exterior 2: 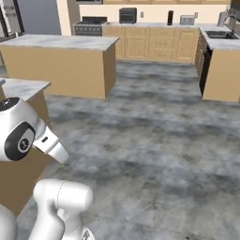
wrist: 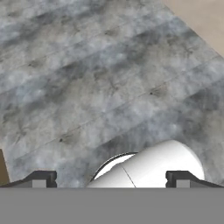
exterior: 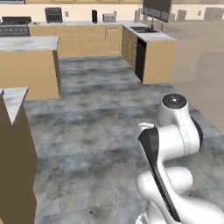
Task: Place the cold items (broccoli and cucumber) from the fridge in one tupperware on the dining counter. Place the warm items (kebab skewer and hot dog) in the stove area in another tupperware.
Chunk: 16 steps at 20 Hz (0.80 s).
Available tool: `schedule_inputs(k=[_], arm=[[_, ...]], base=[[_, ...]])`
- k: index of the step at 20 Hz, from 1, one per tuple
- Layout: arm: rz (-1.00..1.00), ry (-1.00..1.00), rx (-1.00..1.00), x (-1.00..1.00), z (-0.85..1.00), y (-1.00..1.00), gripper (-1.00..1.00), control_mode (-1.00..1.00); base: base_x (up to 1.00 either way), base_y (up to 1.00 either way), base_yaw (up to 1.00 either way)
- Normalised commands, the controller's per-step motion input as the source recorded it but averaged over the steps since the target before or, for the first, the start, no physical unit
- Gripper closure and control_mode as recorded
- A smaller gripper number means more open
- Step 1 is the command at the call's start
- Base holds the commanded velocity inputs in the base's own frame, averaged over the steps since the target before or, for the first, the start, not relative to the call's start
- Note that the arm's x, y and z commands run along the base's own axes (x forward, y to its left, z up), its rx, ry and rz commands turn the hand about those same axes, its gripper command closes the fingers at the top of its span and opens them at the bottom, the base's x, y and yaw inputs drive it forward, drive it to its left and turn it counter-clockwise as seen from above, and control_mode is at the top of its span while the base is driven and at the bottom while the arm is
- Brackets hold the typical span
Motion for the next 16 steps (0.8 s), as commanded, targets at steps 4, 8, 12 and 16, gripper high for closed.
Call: schedule_inputs(k=[4, 8, 12, 16], arm=[[0.00, 0.00, 0.00, 0.00, 0.00, 0.00, -1.00, 1.00], [0.00, 0.00, 0.00, 0.00, 0.00, 0.00, -1.00, 1.00], [0.00, 0.00, 0.00, 0.00, 0.00, 0.00, -1.00, 1.00], [0.00, 0.00, 0.00, 0.00, 0.00, 0.00, -1.00, 1.00]], base=[[1.00, -0.78, 0.00], [1.00, -0.51, 0.00], [1.00, -0.28, 0.00], [1.00, -0.04, 0.00]])
